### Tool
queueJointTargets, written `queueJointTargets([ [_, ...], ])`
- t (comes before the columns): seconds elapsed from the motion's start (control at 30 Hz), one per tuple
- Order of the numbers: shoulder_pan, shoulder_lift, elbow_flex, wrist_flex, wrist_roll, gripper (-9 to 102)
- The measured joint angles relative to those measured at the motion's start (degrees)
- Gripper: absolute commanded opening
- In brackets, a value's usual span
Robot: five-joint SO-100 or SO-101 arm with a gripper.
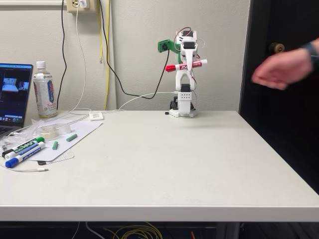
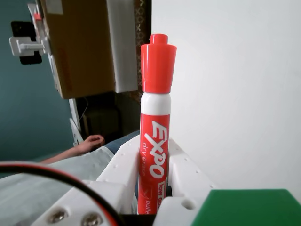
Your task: Pick up the red marker.
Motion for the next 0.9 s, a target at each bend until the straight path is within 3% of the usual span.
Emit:
queueJointTargets([
  [0.27, -0.2, 8.3, 14.9, -13.3, -6.2, 1],
  [0.9, 0.3, 8.5, 15.4, -14.3, -8.9, 1],
])
